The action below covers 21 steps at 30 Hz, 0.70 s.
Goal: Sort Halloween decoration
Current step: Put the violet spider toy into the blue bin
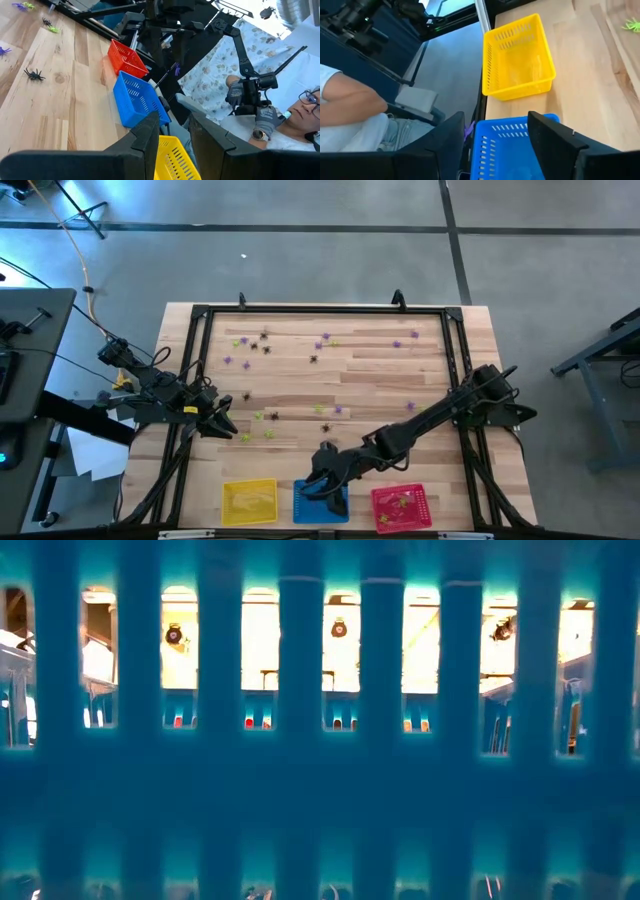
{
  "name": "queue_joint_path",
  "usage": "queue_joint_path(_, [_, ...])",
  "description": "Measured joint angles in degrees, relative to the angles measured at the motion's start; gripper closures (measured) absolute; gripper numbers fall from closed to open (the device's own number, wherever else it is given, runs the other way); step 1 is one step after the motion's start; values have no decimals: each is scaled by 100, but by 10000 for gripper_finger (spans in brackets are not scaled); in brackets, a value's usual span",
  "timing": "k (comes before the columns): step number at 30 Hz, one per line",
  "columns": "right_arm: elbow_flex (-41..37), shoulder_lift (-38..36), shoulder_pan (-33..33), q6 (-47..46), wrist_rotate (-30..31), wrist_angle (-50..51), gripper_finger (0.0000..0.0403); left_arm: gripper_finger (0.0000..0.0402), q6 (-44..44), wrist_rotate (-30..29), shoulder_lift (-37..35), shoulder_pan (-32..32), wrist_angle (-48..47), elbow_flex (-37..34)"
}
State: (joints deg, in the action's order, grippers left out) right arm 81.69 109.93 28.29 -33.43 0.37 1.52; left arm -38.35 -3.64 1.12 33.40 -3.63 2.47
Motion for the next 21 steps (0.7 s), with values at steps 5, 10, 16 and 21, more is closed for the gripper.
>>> queue_joint_path(5, [0, 0, 15, -353, -10, 2, 197, 307, 0, 0, 0, 1, 0, -1])
queue_joint_path(10, [0, 0, 25, -813, -19, 7, 230, 307, 0, 0, -1, 1, -1, -1])
queue_joint_path(16, [0, 0, 37, -1140, -19, 126, 311, 307, 0, 0, -1, 0, 0, 0])
queue_joint_path(21, [-2, 0, 44, -1568, -17, 301, 394, 307, 0, 0, 1, 0, -1, 0])
